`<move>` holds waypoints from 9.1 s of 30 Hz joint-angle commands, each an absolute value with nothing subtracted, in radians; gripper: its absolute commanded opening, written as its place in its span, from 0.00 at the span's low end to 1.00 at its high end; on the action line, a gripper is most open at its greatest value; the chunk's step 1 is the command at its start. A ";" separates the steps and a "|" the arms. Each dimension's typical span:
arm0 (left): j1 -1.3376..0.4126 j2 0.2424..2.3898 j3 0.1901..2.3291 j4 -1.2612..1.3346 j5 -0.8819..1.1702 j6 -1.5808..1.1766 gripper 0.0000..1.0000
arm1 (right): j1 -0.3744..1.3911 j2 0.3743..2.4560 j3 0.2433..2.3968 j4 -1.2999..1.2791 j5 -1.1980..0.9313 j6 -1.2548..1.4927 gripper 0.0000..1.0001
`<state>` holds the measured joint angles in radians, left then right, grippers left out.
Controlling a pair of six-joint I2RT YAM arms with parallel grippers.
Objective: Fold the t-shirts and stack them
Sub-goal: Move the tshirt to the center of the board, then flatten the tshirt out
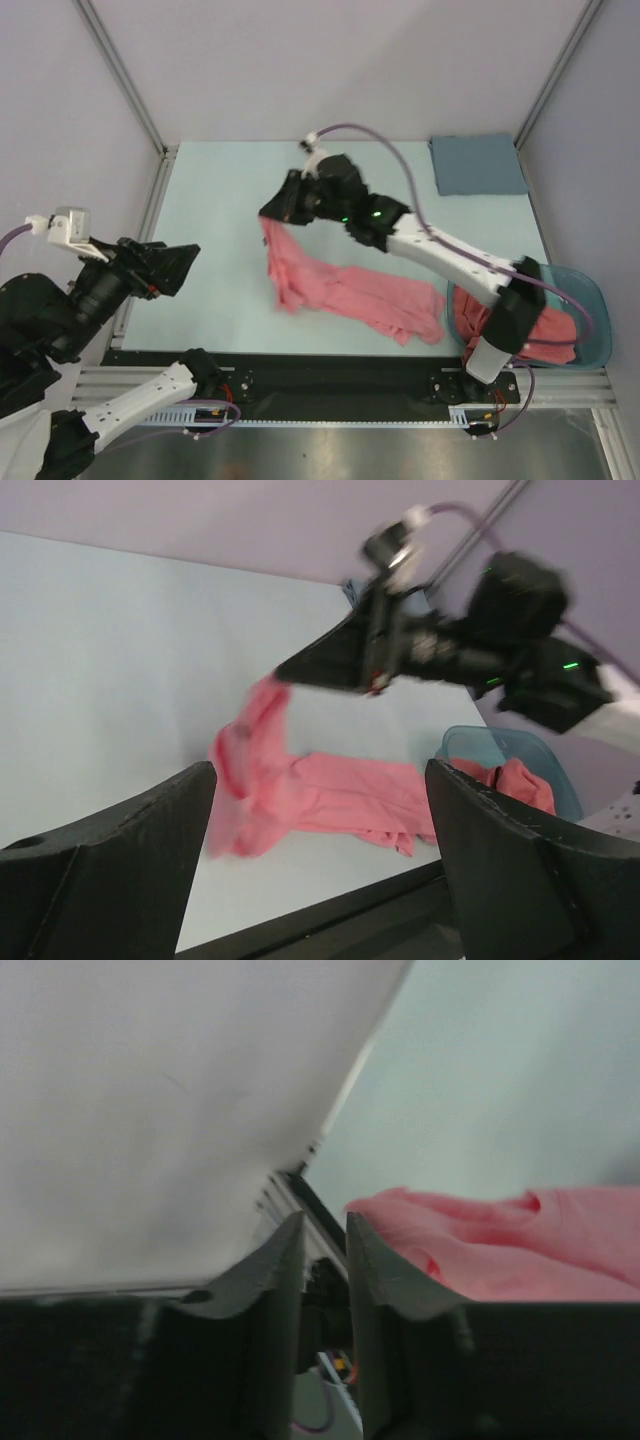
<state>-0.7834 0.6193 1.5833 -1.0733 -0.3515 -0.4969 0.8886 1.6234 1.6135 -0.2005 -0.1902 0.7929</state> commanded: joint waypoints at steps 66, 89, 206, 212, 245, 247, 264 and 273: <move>-0.831 1.194 1.104 -1.043 -0.403 -0.904 0.00 | 0.660 0.865 0.808 -1.002 -0.077 0.632 0.50; -0.752 1.425 1.490 -1.011 -0.187 -0.434 0.12 | 0.657 0.907 0.873 -0.985 -0.110 0.620 0.53; -0.235 0.843 1.424 -1.077 -0.344 -0.593 0.01 | 0.245 0.971 1.103 -1.137 -0.287 0.477 0.00; -0.235 0.700 1.109 -1.072 -0.221 -0.684 0.00 | 0.354 0.848 0.734 -0.973 -0.433 0.658 0.00; -0.285 1.329 1.192 -0.880 -0.187 -0.552 0.68 | 0.489 1.046 0.704 -1.031 -0.183 0.637 0.24; -0.325 1.235 1.039 -0.894 -0.190 -0.590 0.68 | 0.489 1.045 0.747 -1.057 -0.147 0.617 0.37; -0.337 1.310 0.871 -0.833 -0.334 -0.572 0.41 | 0.477 1.020 0.861 -1.086 -0.146 0.588 0.40; -0.336 1.350 0.854 -0.804 -0.328 -0.552 0.43 | 0.465 1.014 0.848 -1.077 -0.161 0.568 0.40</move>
<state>-0.3389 1.3304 0.8524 -0.8356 -0.3164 -0.5797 0.4698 1.0264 0.8234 -1.0733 -0.1478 0.5896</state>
